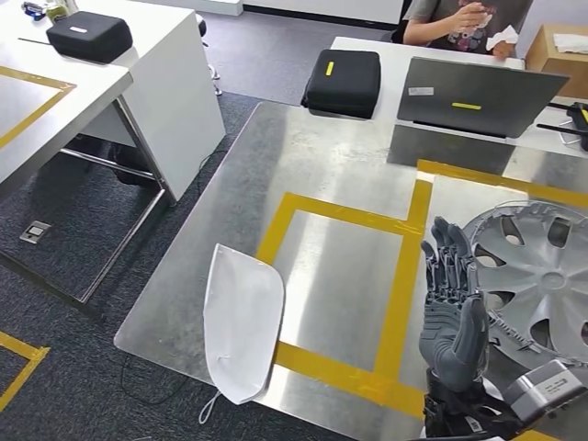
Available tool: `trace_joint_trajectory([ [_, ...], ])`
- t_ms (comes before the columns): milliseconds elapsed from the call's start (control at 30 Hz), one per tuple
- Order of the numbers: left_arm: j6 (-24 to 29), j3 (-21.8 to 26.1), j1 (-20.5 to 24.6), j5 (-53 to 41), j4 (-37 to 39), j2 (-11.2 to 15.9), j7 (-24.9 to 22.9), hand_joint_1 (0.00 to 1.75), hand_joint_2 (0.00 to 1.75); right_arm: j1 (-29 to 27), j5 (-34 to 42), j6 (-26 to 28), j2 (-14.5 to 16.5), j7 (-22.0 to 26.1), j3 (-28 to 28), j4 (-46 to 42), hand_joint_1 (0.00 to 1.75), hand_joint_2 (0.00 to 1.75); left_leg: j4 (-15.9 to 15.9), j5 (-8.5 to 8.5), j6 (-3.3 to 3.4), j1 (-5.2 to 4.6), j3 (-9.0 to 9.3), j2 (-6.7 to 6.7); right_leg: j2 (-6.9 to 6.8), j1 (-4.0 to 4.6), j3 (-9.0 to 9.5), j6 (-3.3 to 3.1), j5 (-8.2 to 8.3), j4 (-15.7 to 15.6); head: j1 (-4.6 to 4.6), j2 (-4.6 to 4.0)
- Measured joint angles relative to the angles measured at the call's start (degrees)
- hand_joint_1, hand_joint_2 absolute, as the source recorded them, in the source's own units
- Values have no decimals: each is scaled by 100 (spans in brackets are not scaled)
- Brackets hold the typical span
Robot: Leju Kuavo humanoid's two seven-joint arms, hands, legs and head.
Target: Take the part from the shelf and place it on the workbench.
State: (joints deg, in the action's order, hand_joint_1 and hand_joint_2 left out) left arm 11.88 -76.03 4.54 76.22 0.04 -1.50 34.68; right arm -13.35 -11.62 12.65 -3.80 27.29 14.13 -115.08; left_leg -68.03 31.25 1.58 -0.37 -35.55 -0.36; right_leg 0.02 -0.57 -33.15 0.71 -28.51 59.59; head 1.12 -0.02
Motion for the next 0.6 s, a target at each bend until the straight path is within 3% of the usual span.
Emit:
trace_joint_trajectory([
  [67,7,16,3,0,9,15,7,0,0,8,9,-4,0,1,2,1,0,0,675,-190,166,-73,373,-4,-5,24,-12,5,25,-3,-10,1],
  [133,13,32,-1,0,18,20,14,0,0,15,25,-9,1,-1,4,1,0,0,882,-210,229,-117,459,-5,-16,10,-35,49,61,-14,-14,1],
  [233,14,44,-19,0,19,-7,17,0,0,23,35,-11,1,1,5,0,0,0,1073,-344,166,-79,472,9,-15,10,-75,141,48,-21,-15,2],
  [300,16,58,-15,2,19,-17,19,0,0,30,39,-13,0,2,5,2,0,0,1177,-443,123,-42,458,26,-8,6,-225,191,-247,305,-28,1],
  [367,18,81,-17,3,20,-23,21,0,0,34,45,-20,0,2,7,12,0,0,1173,-493,126,-42,385,36,-7,-5,-450,234,-640,949,-39,1],
  [400,18,93,-21,3,20,-29,21,0,0,33,49,-26,1,1,8,20,0,0,1160,-514,122,-40,344,39,-8,-10,-506,249,-733,1183,-42,1],
  [433,17,104,-27,2,20,-35,21,0,0,34,56,-30,1,-1,9,27,0,0,1147,-534,115,-36,306,41,-10,-15,-476,263,-717,1231,-42,1],
  [467,15,114,-31,2,20,-40,21,0,0,38,63,-34,1,-1,9,31,0,0,1131,-552,102,-30,273,42,-12,-23,-331,274,-600,1051,-43,1],
  [533,13,137,-36,2,20,-45,25,0,0,58,76,-48,1,-3,12,33,0,0,1081,-575,64,-30,216,40,-17,-39,122,292,-328,327,-45,1],
  [600,11,160,-37,2,20,-44,31,0,0,88,80,-70,2,-4,19,33,0,0,1007,-595,13,-51,154,37,-9,-40,383,240,-236,-141,-46,1],
])
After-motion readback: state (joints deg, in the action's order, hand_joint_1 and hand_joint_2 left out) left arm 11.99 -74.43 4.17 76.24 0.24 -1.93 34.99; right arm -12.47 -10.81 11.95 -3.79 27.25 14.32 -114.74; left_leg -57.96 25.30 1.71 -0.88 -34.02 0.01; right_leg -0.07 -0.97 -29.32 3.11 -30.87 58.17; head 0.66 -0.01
